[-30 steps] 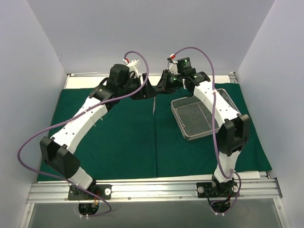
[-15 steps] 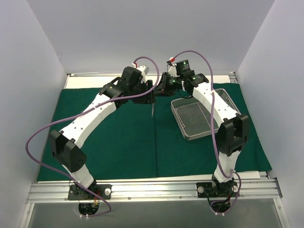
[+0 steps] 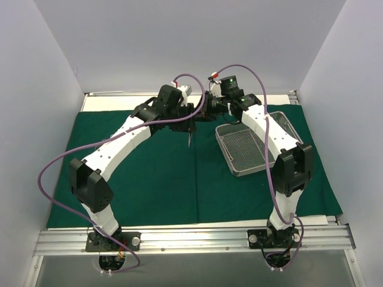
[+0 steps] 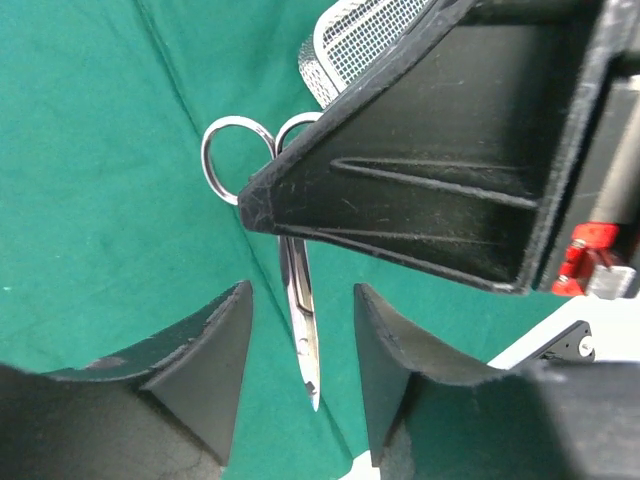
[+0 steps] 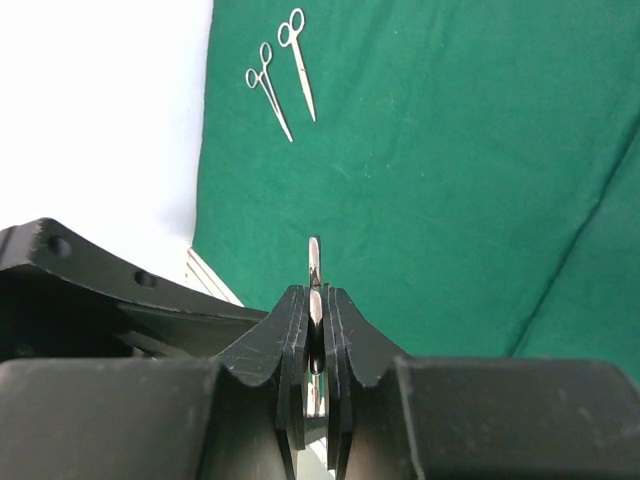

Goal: Open and lay out the surgical kit
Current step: Place the medical item in the surgical kit.

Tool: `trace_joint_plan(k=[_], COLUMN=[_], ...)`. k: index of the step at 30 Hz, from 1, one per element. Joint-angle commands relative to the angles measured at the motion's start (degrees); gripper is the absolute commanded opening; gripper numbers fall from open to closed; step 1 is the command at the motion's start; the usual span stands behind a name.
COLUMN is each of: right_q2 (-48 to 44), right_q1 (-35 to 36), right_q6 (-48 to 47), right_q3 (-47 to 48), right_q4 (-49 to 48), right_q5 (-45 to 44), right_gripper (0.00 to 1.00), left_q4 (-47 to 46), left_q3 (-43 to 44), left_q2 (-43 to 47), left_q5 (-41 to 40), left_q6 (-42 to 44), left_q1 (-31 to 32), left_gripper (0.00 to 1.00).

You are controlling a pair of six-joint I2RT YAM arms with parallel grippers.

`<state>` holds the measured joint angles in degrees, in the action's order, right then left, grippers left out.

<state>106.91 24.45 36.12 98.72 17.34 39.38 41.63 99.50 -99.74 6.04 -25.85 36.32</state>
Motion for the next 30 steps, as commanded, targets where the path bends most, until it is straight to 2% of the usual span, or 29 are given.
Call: trace_joint_plan(k=[1,7,11,17,19,21,22,24,25,29,30], right_q2=[-3.6,-3.5,-3.5,-3.0,-2.6,-1.6,-1.4,-0.9,-0.8,-1.5,-2.2], right_q1=[0.3,0.3,0.4,0.5,0.5,0.1,-0.2,-1.9,-2.6,-7.7,-8.4], right_q6=[0.8,0.9,0.8,1.0,1.7,1.9,1.6,1.1,1.1,1.2,0.7], right_q3=[-0.4,-0.6,-0.9,-0.5,-0.2,0.7,2.2,3.8,5.2,6.0,6.0], right_q4=[-2.3,-2.7,-2.6,-2.8,-3.1,-2.1,0.6,4.0,7.8,15.5,16.6], right_q5=[2.5,3.1,3.5,3.9,4.2,2.7,1.0,-3.4,-9.2,-20.5,-22.7], right_gripper=[0.0,0.0,0.0,0.0,0.03,0.35,0.68,0.9,1.0,1.0,1.0], left_q4=[-0.5,-0.1,0.4,0.8,0.8,1.2,1.7,2.7,3.5,6.8,8.8], left_q3=[2.6,3.2,3.7,4.6,4.5,4.1,4.0,3.3,3.0,2.2,2.5], left_q2=[0.0,-0.6,-1.4,-2.6,-2.6,-2.4,-2.2,-1.8,-1.5,-1.4,-1.9], left_q5=[1.4,1.7,1.8,2.7,2.7,2.3,1.6,-0.5,-0.9,-5.6,-9.3], left_q6=[1.1,1.0,0.8,0.5,0.4,0.3,-0.1,-1.8,-2.3,-4.1,-4.6], left_q1=[-0.3,-0.7,-1.2,-2.1,-2.5,-3.1,-3.4,-5.1,-5.9,-10.1,-12.0], left_gripper=[0.5,0.43,0.24,0.03,0.02,0.02,0.02,0.02,0.02,0.02,0.02])
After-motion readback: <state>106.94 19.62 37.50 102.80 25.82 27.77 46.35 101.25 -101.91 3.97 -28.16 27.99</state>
